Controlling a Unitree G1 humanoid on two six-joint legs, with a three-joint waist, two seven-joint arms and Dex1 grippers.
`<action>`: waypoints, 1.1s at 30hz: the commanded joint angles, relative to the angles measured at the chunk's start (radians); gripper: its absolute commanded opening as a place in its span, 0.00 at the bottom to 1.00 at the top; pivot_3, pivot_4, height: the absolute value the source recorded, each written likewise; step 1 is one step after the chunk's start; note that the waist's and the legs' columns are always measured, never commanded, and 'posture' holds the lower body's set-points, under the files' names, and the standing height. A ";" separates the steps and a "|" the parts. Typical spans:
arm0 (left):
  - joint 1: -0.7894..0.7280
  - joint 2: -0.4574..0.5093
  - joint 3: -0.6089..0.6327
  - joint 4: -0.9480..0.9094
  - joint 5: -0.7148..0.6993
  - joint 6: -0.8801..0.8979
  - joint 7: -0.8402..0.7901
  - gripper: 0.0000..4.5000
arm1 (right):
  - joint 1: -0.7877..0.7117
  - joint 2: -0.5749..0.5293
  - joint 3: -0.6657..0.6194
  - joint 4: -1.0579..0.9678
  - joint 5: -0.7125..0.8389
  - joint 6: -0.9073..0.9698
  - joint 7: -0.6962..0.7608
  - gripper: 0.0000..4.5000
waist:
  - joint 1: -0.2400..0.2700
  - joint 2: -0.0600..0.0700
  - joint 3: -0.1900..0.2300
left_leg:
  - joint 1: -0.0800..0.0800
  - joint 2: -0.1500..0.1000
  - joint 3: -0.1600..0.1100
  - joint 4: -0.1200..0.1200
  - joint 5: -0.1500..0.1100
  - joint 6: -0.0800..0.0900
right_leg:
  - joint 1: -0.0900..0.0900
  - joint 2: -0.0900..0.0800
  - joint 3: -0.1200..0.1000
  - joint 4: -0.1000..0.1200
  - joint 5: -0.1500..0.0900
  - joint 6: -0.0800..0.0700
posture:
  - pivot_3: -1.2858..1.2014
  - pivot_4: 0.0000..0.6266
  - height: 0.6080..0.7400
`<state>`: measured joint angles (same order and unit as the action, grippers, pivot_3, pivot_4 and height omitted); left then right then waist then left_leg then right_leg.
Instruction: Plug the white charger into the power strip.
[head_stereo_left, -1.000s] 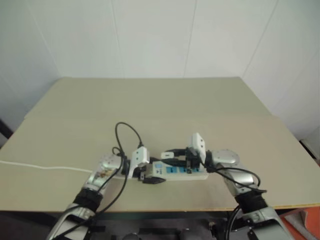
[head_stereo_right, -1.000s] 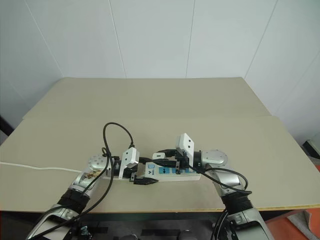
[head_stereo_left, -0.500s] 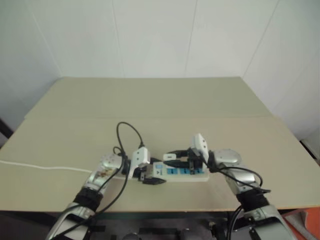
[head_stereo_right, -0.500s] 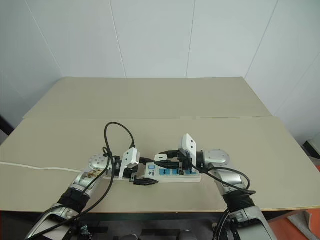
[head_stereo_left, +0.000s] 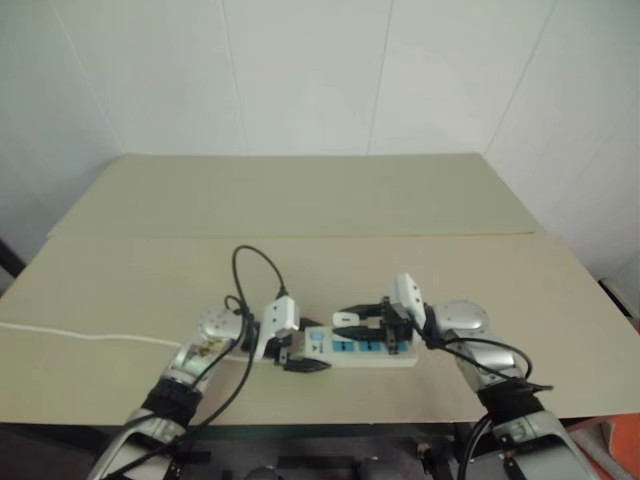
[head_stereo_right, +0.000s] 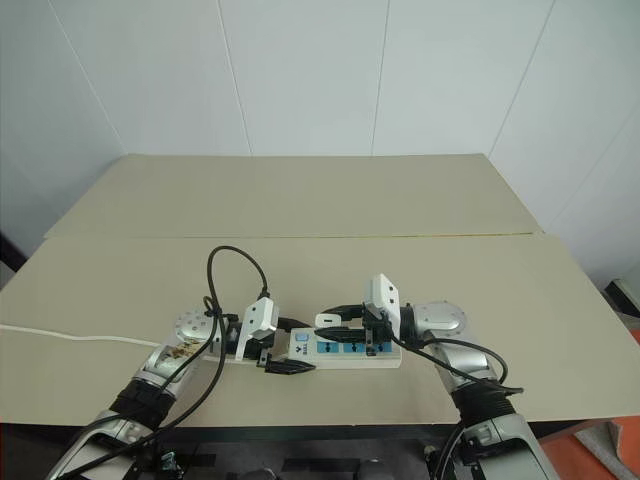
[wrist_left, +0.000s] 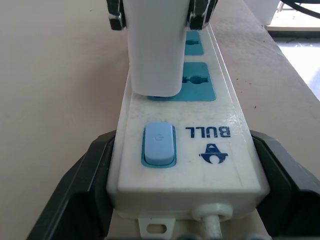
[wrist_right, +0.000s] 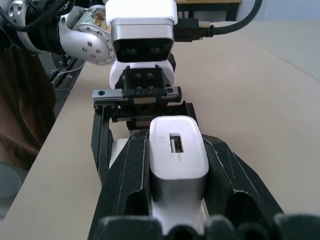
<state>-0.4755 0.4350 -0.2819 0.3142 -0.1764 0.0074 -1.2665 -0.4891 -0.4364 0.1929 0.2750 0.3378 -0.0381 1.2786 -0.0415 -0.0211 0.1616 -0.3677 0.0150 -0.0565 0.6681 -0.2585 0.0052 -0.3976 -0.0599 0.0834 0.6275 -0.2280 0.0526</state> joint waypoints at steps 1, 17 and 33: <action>0.047 0.065 0.007 0.002 0.022 0.038 -0.010 0.73 | 0.036 -0.082 -0.025 0.091 -0.069 -0.004 -0.010 0.26 | 0.000 0.000 0.000 | 0.000 0.000 0.000 0.000 0.000 0.000 | 0.000 0.000 0.000 0.000 0.000 0.000 | 0.52 0.24 1.00; 0.029 0.064 -0.012 0.009 0.027 0.035 0.007 0.73 | -0.042 0.045 0.103 0.142 -0.106 0.001 -0.023 0.26 | -0.017 -0.001 0.000 | 0.011 0.001 0.001 -0.004 0.000 0.000 | 0.008 0.001 0.001 0.000 -0.002 -0.001 | 0.52 0.24 1.00; 0.076 0.093 0.005 -0.034 0.014 0.044 0.030 0.73 | 0.021 -0.065 0.083 0.212 -0.138 -0.062 0.043 0.26 | -0.019 -0.004 -0.005 | 0.015 0.001 0.001 -0.007 0.000 0.000 | 0.011 0.001 0.002 0.000 -0.007 0.004 | 0.52 0.24 1.00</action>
<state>-0.4335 0.4788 -0.2850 0.2674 -0.1897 0.0286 -1.2268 -0.5389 -0.4125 0.2579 0.3748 0.2989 -0.1290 1.3066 -0.0609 -0.0247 0.1564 -0.3523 0.0160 -0.0553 0.6612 -0.2587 0.0049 -0.3865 -0.0592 0.0856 0.6279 -0.2353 0.0569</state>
